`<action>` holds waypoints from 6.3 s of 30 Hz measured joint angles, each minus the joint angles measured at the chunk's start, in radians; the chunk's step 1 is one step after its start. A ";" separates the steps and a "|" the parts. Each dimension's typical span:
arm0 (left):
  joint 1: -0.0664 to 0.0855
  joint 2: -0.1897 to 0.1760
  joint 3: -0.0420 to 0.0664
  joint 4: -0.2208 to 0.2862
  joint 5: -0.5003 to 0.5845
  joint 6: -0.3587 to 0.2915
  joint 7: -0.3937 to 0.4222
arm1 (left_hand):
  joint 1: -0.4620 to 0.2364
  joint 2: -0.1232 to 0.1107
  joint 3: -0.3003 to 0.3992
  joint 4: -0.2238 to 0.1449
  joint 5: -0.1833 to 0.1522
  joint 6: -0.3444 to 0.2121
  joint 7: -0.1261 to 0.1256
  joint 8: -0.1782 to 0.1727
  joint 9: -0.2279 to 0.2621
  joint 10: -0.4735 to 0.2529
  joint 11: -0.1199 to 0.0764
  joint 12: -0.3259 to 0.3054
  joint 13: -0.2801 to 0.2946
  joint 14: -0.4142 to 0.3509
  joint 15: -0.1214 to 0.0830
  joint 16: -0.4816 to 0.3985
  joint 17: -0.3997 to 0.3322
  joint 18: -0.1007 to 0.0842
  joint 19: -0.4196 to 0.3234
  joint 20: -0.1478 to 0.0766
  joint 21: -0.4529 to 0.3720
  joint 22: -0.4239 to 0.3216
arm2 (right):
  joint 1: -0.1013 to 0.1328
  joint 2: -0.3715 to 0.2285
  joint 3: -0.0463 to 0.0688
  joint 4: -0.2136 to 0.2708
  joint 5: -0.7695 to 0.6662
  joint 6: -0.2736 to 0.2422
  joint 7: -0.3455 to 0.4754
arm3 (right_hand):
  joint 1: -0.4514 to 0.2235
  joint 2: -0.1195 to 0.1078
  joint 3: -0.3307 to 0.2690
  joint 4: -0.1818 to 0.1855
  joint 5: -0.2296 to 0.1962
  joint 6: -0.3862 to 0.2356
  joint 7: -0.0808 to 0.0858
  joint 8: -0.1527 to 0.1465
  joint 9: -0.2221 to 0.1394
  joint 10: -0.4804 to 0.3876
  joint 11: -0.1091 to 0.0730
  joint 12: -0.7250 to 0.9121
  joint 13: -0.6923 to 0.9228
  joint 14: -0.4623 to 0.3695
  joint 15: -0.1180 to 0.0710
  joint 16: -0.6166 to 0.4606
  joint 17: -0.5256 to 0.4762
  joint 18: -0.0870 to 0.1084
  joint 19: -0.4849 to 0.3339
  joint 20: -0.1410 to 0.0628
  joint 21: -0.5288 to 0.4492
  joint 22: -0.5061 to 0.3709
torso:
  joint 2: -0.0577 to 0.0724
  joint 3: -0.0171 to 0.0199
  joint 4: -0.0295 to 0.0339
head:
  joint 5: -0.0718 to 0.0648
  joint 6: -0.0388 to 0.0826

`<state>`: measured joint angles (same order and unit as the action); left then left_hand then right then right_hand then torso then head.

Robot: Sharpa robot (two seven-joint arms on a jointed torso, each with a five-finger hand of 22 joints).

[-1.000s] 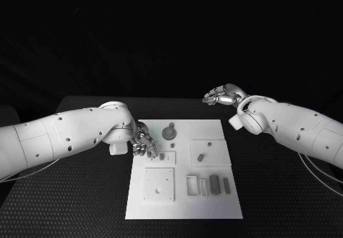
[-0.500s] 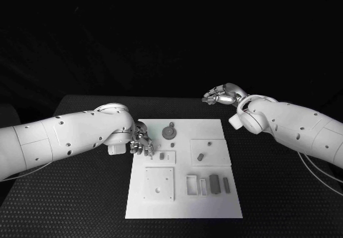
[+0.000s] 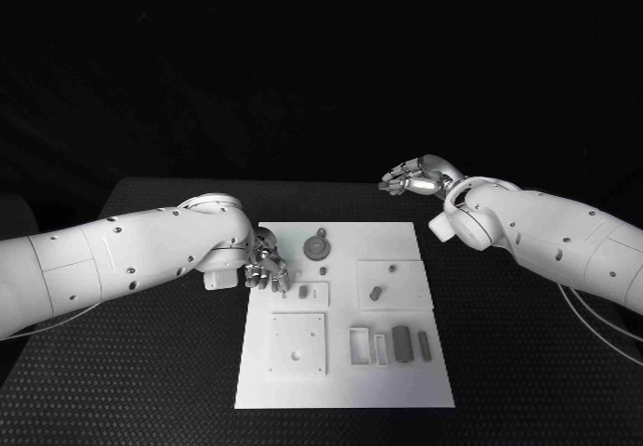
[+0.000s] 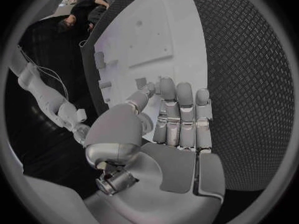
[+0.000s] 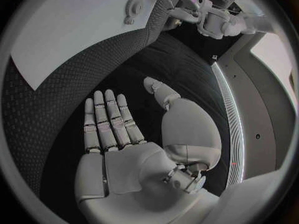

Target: Assemble the parts on the task board

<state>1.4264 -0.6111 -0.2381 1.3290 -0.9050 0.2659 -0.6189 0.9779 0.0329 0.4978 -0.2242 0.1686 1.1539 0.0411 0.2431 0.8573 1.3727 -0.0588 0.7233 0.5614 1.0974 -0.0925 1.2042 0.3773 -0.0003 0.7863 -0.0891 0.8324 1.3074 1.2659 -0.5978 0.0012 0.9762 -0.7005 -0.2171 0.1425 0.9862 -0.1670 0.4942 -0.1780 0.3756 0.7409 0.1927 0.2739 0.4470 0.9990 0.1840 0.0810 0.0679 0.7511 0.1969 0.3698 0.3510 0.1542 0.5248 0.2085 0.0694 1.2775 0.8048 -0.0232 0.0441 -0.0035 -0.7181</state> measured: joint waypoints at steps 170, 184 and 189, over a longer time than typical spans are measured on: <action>-0.095 -0.001 0.002 0.080 -0.532 -0.637 0.529 | 0.195 -0.219 0.035 -0.055 -0.069 -0.186 0.043 -0.058 -0.155 -0.242 0.109 -0.465 -0.243 0.004 0.031 -0.026 0.026 0.016 0.042 -0.012 0.001 0.001 | -0.004 -0.002 0.000 -0.005 0.003 0.002 0.001 | 0.000 0.000 0.000 0.000 0.000 -0.002 0.002 0.000 -0.003 0.000 0.000 0.000 0.000 -0.002 0.002 0.000 -0.001 -0.009 0.000 0.000 0.000 0.000 | 0.000 -0.0004 -0.0001 | -0.025 0.047; -0.130 0.047 0.001 0.026 -0.643 -0.616 0.543 | 0.206 -0.209 0.024 -0.057 -0.077 -0.192 0.036 -0.070 -0.191 -0.245 0.098 -0.560 -0.279 0.120 0.019 0.075 0.070 0.051 0.123 -0.034 0.058 0.000 | -0.005 -0.003 0.000 -0.002 0.004 0.002 0.001 | 0.000 0.000 0.000 0.000 0.000 -0.002 0.002 0.004 -0.003 0.000 0.000 0.000 0.000 -0.002 0.002 0.000 -0.001 -0.008 0.000 0.000 0.000 0.001 | 0.001 -0.0003 -0.0015 | -0.029 0.049; -0.136 0.054 0.001 0.005 -0.657 -0.610 0.543 | 0.206 -0.209 0.024 -0.057 -0.077 -0.196 0.032 -0.076 -0.206 -0.257 0.100 -0.589 -0.293 0.141 0.020 0.089 0.076 0.054 0.140 -0.043 0.068 0.000 | -0.005 -0.004 0.000 0.000 0.004 0.002 0.001 | 0.000 0.000 0.000 0.000 0.000 -0.002 0.002 0.004 -0.004 0.000 0.000 0.000 0.000 -0.002 0.002 0.000 -0.001 -0.008 0.000 0.000 0.000 0.001 | 0.001 -0.0004 -0.0015 | -0.031 0.049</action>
<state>1.2904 -0.5569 -0.2367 1.3340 -1.5623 -0.3438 -0.0758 1.1842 -0.1762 0.5220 -0.2816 0.0919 0.9574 0.0730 0.1674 0.6510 1.1152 0.0412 0.1343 0.2687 1.2386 -0.0726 1.2934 0.4529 0.0538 0.9260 -0.1319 0.9003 1.3078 1.2609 -0.6014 0.0013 0.9765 -0.6968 -0.2152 0.1435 0.9862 -0.1670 0.4942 -0.1780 0.3756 0.7386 0.1949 0.2779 0.4432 0.9990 0.1840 0.0811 0.0679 0.7495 0.1985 0.3698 0.3502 0.1459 0.5249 0.2086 0.0694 1.2786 0.8061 -0.0236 0.0426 -0.0344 -0.6695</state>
